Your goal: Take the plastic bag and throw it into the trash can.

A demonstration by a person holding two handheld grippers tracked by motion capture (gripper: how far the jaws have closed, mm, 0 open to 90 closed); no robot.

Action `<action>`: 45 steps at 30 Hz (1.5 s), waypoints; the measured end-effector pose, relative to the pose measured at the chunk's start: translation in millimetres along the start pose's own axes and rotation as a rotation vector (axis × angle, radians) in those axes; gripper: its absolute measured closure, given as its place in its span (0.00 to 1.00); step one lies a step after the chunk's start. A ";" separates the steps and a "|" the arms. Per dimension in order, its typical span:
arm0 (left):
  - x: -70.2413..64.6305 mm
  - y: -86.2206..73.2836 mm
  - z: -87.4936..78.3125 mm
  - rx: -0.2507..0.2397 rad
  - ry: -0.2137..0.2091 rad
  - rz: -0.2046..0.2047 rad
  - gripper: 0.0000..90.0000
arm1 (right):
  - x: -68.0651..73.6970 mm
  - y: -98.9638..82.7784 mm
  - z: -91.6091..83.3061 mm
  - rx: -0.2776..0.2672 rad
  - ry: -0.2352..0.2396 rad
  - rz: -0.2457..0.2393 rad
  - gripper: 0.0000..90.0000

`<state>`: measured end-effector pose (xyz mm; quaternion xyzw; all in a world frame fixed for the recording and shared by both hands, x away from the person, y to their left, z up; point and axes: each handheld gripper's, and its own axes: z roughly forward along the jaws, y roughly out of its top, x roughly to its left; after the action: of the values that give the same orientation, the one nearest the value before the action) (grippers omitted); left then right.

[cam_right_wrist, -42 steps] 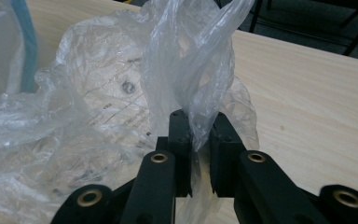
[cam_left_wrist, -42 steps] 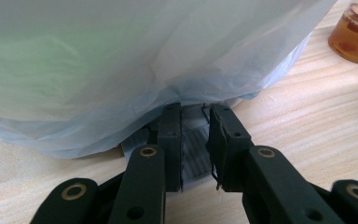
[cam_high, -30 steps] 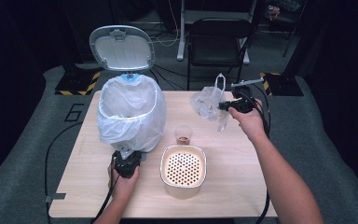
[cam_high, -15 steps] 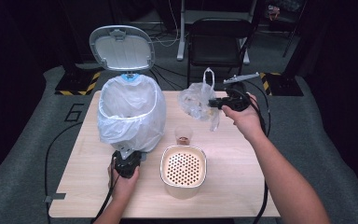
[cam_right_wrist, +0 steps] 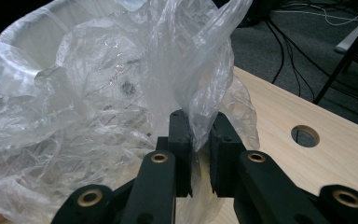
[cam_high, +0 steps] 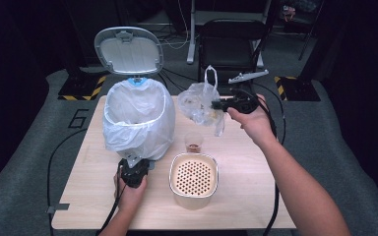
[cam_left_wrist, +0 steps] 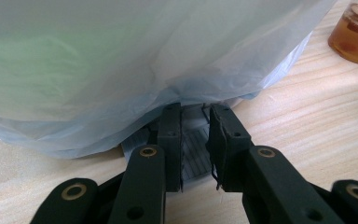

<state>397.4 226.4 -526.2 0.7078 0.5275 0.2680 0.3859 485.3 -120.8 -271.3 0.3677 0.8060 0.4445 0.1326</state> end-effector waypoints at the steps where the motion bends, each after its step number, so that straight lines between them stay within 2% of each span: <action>1: 0.2 0.2 -0.4 0.005 -0.002 0.002 0.83 | 1.6 1.8 -0.6 0.001 0.004 -0.003 0.90; 7: 0.8 0.3 -0.9 0.012 0.000 0.011 0.83 | 11.9 13.2 -2.8 -0.016 0.030 -0.017 0.90; 9: -1.2 -0.1 0.5 -0.007 0.006 -0.014 0.83 | 15.8 17.6 -3.4 -0.018 0.037 -0.020 0.90; 11: -1.0 0.0 0.5 -0.008 0.006 -0.012 0.83 | 20.1 23.8 -2.7 -0.027 0.052 -0.037 0.90; 17: -1.3 -0.1 0.3 -0.008 0.009 -0.015 0.83 | 28.4 33.5 2.4 -0.031 0.066 -0.048 0.90; 19: 0.1 0.4 -0.1 -0.006 0.015 0.008 0.83 | 34.6 37.5 6.3 -0.031 0.077 -0.049 0.90; 23: 0.2 0.4 -0.3 -0.004 0.016 0.011 0.83 | 43.4 42.8 16.8 -0.031 0.099 -0.075 0.90; 27: 0.3 0.3 -0.1 -0.010 0.020 0.012 0.83 | 50.6 46.7 24.5 -0.028 0.107 -0.071 0.90; 30: 0.3 0.2 0.1 -0.012 0.020 0.016 0.83 | 54.1 51.7 32.1 -0.033 0.118 -0.091 0.90; 35: 0.3 0.4 -0.5 -0.003 0.017 0.013 0.83 | 60.3 59.7 41.2 -0.022 0.109 -0.086 0.90; 39: 0.6 0.7 -1.0 0.004 0.014 0.013 0.83 | 65.9 66.0 48.6 -0.021 0.113 -0.107 0.90; 45: 0.6 0.7 -1.1 0.005 0.016 0.016 0.83 | 73.4 71.2 57.1 -0.022 0.122 -0.093 0.90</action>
<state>397.1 227.1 -525.1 0.7108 0.5255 0.2755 0.3778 499.1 -9.5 -237.6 0.3005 0.8240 0.4681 0.1078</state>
